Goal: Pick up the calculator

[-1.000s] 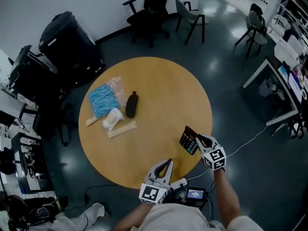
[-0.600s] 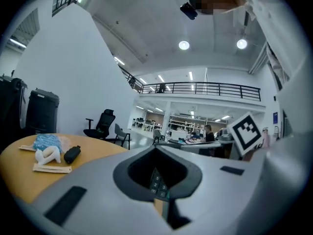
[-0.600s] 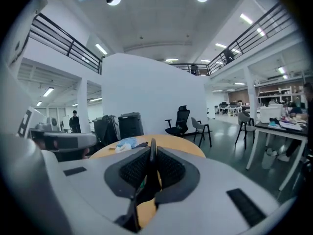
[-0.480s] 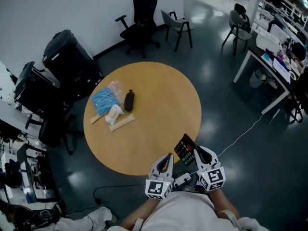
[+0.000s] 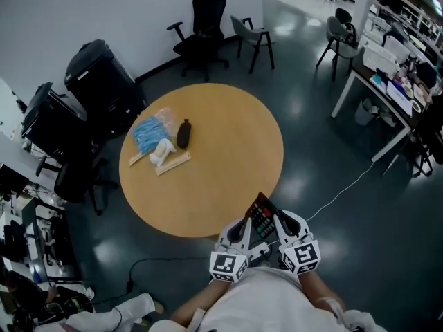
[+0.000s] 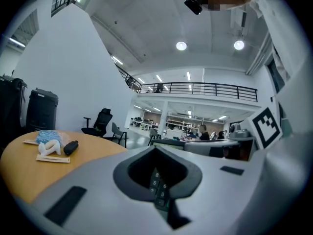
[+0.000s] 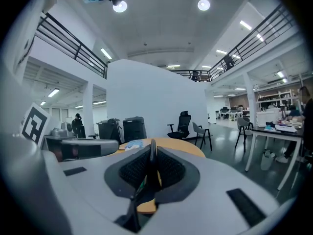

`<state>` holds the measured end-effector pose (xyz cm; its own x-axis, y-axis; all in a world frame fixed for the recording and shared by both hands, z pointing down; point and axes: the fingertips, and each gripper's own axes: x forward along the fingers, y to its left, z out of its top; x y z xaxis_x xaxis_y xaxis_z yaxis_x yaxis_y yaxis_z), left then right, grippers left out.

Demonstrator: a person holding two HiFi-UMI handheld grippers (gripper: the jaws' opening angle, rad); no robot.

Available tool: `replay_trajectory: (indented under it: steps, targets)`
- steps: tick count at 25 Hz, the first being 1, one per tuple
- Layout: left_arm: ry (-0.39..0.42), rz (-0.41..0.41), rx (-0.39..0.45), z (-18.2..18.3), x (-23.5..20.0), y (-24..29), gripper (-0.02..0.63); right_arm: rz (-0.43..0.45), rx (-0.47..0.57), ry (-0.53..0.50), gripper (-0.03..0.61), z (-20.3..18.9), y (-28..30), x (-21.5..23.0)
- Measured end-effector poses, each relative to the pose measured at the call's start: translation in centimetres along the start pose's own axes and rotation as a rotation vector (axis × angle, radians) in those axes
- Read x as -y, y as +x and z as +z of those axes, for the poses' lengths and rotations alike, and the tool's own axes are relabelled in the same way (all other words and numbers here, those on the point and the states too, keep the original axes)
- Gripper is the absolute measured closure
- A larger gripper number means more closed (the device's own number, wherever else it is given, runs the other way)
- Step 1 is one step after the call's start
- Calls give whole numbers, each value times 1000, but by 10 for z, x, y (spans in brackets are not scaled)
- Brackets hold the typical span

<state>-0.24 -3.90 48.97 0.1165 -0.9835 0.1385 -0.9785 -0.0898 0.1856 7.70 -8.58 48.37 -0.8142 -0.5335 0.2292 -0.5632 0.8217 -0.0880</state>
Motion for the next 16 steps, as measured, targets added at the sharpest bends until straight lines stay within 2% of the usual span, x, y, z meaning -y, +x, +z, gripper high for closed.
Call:
replay_trajectory:
  steps: [10,16]
  targets:
    - [23,66,20,7,-6,-4,607,-1,37,-18,528,8,-3,2]
    - [21,79,20,3,-12,-9,607,4,44,-20,528,5,-1,-2]
